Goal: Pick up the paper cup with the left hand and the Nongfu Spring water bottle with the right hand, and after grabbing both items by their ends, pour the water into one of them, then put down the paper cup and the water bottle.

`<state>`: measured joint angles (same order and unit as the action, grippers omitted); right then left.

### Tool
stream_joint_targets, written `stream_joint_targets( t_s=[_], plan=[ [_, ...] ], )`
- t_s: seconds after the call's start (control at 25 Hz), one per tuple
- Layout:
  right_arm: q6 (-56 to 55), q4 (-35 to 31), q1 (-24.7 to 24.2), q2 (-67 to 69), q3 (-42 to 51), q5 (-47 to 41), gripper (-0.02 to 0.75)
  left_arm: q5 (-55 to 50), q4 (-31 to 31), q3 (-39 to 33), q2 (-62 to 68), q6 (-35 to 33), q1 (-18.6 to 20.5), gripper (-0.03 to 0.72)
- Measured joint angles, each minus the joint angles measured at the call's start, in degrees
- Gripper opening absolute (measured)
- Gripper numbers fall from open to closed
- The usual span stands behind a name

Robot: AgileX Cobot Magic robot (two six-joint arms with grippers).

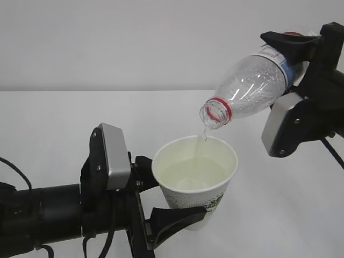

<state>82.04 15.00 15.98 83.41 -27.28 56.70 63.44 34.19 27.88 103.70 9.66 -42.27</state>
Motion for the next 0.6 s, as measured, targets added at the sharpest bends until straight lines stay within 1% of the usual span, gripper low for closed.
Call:
stream_joint_targets(
  t_s=[0.28,0.6],
  plan=[
    [-0.2,0.0,0.0,0.0,0.0,0.0,0.496,0.0,0.0,0.0,0.0,0.0,0.0,0.492],
    [-3.7,0.0,0.0,0.0,0.0,0.4,0.496,0.0,-0.1,0.0,0.0,0.0,0.0,0.492]
  ],
)
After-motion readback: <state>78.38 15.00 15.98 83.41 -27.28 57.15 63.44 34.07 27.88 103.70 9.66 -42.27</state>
